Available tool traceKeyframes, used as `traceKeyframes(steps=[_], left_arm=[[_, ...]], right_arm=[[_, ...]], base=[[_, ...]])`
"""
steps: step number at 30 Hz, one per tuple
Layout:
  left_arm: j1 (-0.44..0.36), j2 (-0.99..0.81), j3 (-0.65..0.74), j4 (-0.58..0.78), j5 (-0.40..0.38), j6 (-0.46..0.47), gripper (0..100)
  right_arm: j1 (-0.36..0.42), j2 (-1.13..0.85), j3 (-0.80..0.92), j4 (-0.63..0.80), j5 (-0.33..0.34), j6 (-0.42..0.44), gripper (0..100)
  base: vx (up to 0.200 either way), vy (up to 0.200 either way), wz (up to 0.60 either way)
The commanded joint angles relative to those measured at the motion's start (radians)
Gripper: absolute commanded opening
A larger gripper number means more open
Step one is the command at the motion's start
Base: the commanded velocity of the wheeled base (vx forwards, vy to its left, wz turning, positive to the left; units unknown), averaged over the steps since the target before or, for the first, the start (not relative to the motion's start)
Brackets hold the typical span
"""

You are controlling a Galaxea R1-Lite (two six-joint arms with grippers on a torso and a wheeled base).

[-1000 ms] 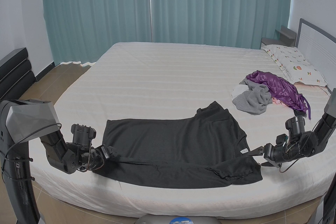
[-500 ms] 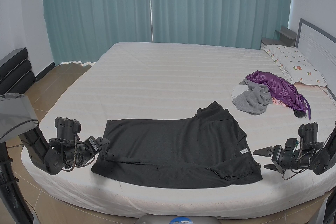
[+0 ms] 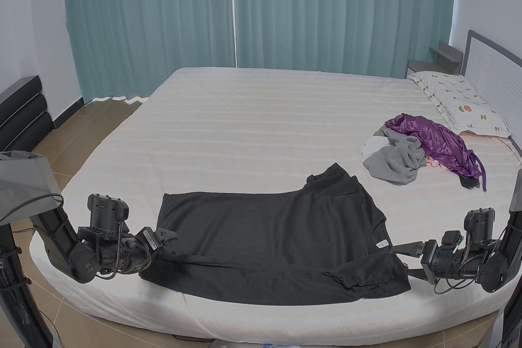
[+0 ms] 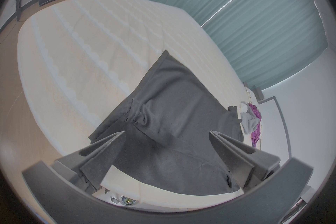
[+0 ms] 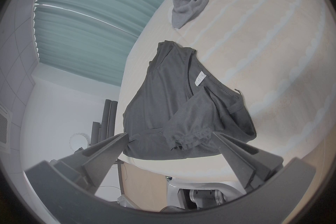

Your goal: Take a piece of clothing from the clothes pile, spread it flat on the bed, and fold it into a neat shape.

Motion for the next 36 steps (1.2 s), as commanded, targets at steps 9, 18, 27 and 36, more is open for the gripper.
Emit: traceKeyframes(steps=[9,18,27,36], left_arm=[[-0.069,0.118,-0.043,0.008,0.073,0.004,100],[-0.058,0.200,-0.164,0.023,0.157,0.015,100],[-0.008,0.201,-0.256,0.012,0.174,-0.106,100],[0.040,0.189,-0.282,-0.034,0.163,-0.211,100]], right_arm=[[0.001,0.052,0.019,-0.011,0.001,0.002,100],[0.001,0.058,0.019,-0.011,0.001,0.000,100],[0.001,0.071,0.019,-0.013,-0.001,-0.003,100],[0.001,0.073,0.019,-0.013,-0.001,-0.001,100]], base=[[0.000,0.000,0.00],[0.000,0.000,0.00],[0.000,0.000,0.00],[0.000,0.000,0.00]])
